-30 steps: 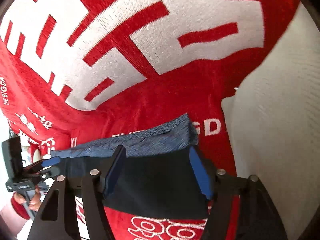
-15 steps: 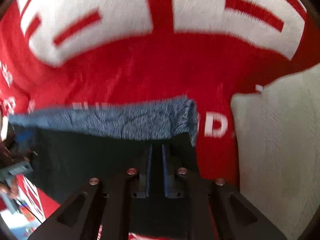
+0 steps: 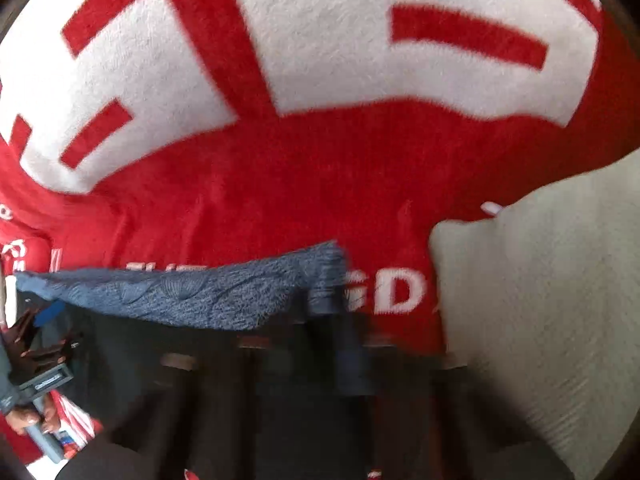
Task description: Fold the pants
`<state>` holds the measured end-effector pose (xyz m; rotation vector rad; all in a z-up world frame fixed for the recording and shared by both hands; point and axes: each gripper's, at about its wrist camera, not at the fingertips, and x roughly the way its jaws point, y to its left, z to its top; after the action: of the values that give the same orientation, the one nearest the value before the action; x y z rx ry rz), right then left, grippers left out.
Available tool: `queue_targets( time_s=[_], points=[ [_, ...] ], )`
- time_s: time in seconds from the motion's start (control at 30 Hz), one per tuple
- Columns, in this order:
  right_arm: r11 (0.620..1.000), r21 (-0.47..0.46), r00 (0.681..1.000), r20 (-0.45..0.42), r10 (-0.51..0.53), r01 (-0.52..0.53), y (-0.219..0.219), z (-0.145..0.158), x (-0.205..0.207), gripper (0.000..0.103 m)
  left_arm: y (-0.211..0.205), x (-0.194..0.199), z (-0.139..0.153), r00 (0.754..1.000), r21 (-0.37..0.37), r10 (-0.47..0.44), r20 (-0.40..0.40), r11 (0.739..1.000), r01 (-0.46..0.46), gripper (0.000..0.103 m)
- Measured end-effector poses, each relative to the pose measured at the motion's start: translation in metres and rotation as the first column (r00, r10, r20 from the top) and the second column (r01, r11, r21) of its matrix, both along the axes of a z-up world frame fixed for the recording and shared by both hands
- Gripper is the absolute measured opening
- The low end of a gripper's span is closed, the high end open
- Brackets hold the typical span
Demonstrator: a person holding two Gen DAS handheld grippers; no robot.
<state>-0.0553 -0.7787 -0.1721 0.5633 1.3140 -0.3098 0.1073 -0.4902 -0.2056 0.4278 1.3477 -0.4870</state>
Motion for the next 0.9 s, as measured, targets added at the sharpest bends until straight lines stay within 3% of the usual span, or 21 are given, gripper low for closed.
queue_targets(
  time_s=[0.03,0.07,0.13,0.2,0.37,0.47,0.53,0.63,0.73,0.8,0.9],
  points=[
    [1.0,0.019,0.999,0.04,-0.003,0.003,-0.003,0.006,-0.001,0.008,0.002,0.0,0.003,1.0,-0.001,0.006,0.015,1.0,-0.006,0.088],
    [1.0,-0.019,0.999,0.041,0.009,-0.008,-0.005,0.009,0.001,0.008,0.002,0.002,0.003,0.999,0.0,0.008,0.041,1.0,-0.008,0.088],
    [1.0,-0.026,1.0,-0.018,0.01,-0.01,-0.007,-0.004,0.003,0.009,0.002,0.006,-0.005,0.999,0.009,0.014,0.03,1.0,-0.015,0.092],
    [0.999,-0.032,1.0,-0.023,-0.017,0.016,-0.009,-0.005,0.007,0.014,0.002,0.013,-0.003,0.999,0.004,0.041,0.03,0.999,-0.041,0.094],
    [0.997,-0.074,0.995,0.098,-0.015,0.022,0.005,0.042,-0.004,0.021,0.012,0.015,0.025,0.999,-0.054,0.02,0.029,0.998,-0.019,0.094],
    [0.997,0.034,0.984,0.171,0.059,-0.066,0.037,0.055,-0.003,0.021,0.017,0.014,0.032,1.0,-0.08,0.007,0.013,0.997,-0.006,0.094],
    [0.982,0.144,0.975,0.204,0.089,-0.12,0.062,0.046,0.011,0.021,0.011,0.018,0.018,1.0,-0.031,0.01,0.012,0.999,-0.009,0.094],
    [0.963,0.204,0.97,0.203,0.136,-0.178,0.096,0.017,0.045,0.021,0.013,0.031,-0.004,0.999,0.005,0.045,0.019,0.999,-0.045,0.094],
    [0.974,0.139,0.977,0.142,0.16,-0.18,0.113,-0.009,0.063,0.014,0.019,0.05,-0.012,0.996,-0.014,0.078,0.045,0.997,-0.077,0.094],
    [0.984,0.086,0.977,0.158,0.142,-0.157,0.105,-0.011,0.065,0.014,0.027,0.062,-0.013,0.994,0.012,0.086,0.074,0.996,-0.087,0.094],
    [0.996,0.026,0.991,0.108,0.076,-0.08,0.08,-0.01,0.06,0.014,0.053,0.086,-0.017,0.985,0.062,0.135,0.103,0.988,-0.142,0.094]
  ],
)
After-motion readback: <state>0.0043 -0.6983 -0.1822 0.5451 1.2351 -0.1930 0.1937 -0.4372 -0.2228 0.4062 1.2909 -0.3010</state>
